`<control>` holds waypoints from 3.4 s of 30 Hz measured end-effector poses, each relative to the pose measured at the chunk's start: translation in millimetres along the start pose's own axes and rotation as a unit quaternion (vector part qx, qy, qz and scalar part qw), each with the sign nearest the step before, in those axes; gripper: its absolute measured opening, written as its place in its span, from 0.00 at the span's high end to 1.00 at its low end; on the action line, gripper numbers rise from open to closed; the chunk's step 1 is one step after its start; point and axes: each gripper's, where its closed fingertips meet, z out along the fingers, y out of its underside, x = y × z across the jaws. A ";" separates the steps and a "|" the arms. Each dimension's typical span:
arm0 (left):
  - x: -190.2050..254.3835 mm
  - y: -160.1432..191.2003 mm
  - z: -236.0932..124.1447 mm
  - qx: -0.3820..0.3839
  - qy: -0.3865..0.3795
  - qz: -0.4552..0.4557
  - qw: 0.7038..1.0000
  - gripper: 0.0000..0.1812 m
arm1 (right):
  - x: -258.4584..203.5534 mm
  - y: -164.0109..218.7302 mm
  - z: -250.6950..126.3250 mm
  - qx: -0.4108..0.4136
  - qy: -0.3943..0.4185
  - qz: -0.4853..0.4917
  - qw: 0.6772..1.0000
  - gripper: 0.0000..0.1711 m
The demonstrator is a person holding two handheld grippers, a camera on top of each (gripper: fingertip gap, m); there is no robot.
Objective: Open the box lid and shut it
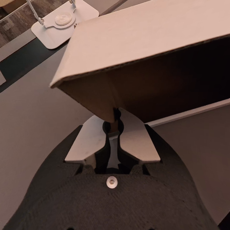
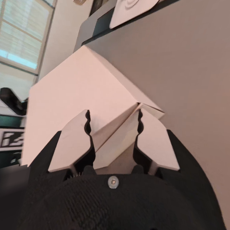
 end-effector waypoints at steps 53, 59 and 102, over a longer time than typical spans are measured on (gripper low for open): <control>-84.0 -76.7 70.1 -0.075 0.280 -0.260 0.921 0.66 | 6.1 18.2 18.7 -0.182 0.040 -0.018 0.982 0.59; -63.9 -81.0 101.2 -0.113 0.320 -0.221 0.914 0.66 | 6.4 16.6 19.1 -0.189 0.038 -0.033 0.981 0.59; 91.5 26.5 -95.4 0.178 0.317 -0.156 0.919 0.40 | 1.9 11.8 32.3 -0.098 -0.070 -0.026 0.992 0.62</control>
